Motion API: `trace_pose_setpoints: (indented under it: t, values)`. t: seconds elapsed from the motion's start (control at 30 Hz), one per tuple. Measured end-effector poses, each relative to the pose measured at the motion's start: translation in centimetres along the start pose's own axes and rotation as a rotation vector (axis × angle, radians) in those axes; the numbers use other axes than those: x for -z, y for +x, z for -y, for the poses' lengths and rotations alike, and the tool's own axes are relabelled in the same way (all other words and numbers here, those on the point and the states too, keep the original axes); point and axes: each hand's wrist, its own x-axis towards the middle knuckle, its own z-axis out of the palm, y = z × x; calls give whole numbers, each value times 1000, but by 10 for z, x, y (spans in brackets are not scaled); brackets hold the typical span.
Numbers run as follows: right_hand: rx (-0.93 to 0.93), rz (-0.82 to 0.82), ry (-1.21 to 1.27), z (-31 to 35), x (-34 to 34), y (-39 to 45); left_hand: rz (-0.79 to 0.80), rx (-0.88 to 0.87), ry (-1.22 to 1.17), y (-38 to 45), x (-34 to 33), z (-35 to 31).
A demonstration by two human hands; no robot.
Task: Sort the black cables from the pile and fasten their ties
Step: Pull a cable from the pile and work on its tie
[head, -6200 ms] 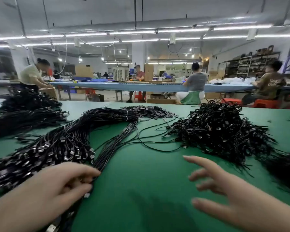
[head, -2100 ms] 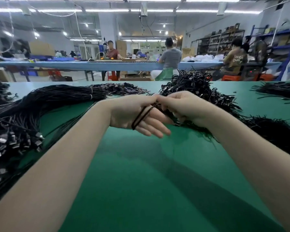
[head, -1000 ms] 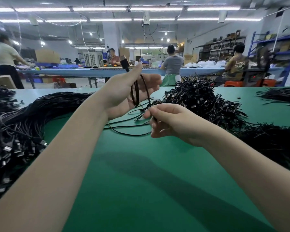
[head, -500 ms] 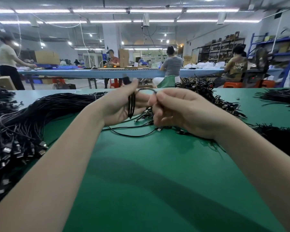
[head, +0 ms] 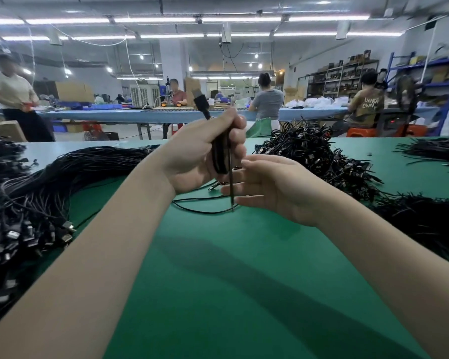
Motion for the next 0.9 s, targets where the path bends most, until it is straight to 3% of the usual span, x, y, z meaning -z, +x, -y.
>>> trace_pose_setpoints:
  t: [0.2,0.4,0.57,0.63,0.73,0.9]
  values:
    - [19,-69,102,-6,0,2,67,28,12,3,-6,10]
    - [69,-101,130,-12,-2,6,-1,31,424,-3,-1,-3]
    - [57,-162,97,-12,3,6,-141,18,979,-3,7,-5]
    - [74,-165,-11,-12,4,6,-113,29,942,-2,9,-2]
    - [84,-84,-111,-13,0,4,-43,-4,619,3,8,7]
    - [10,46,55,-11,0,4,-71,-76,409,10,7,19]
